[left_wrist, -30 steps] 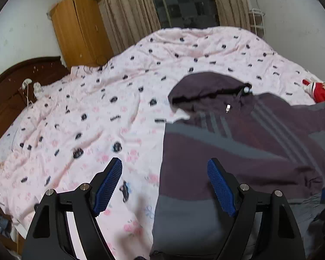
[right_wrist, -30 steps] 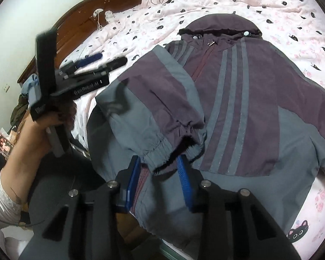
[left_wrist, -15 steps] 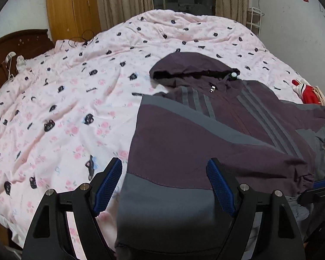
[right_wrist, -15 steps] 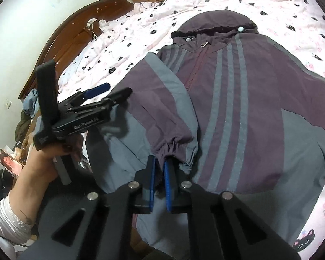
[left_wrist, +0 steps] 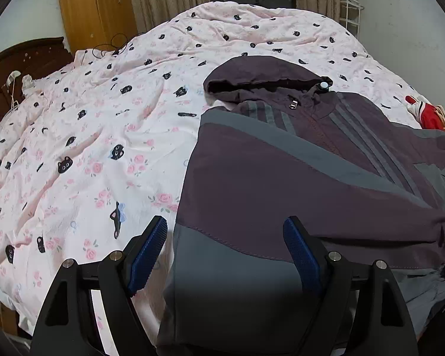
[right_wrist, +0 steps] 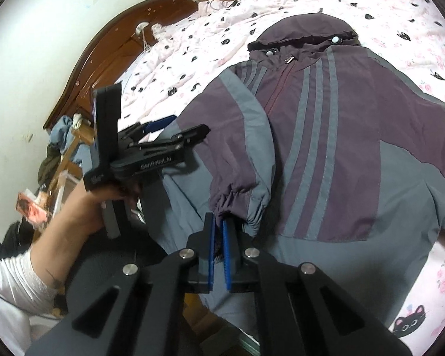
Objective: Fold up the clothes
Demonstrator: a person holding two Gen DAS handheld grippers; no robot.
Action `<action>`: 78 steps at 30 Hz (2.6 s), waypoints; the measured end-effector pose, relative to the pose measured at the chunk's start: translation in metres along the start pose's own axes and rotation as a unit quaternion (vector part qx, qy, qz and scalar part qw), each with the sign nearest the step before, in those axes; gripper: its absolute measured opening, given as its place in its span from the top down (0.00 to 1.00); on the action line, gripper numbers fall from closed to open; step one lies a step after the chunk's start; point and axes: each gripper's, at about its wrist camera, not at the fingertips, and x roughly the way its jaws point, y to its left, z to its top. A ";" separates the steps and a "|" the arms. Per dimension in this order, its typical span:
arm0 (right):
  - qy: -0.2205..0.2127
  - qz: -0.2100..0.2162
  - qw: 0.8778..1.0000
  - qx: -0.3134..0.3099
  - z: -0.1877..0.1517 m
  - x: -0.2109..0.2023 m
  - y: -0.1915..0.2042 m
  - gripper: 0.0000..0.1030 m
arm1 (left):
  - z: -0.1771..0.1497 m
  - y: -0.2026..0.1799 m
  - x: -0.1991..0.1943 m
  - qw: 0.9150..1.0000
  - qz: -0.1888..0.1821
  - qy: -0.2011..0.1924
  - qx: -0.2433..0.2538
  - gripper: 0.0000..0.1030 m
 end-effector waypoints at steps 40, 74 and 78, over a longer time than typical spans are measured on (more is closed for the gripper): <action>0.011 -0.048 0.996 -0.081 0.047 0.017 0.025 0.92 | -0.039 -0.039 -0.047 0.999 -0.048 0.000 0.023 0.24; -0.141 -0.223 0.939 0.220 -0.064 -0.135 -0.145 0.43 | -0.028 -0.079 -0.063 0.991 -0.087 -0.083 0.054 0.24; -0.134 -0.234 0.935 0.232 -0.075 -0.139 -0.154 0.43 | -0.028 -0.078 -0.060 0.992 -0.085 -0.081 0.047 0.24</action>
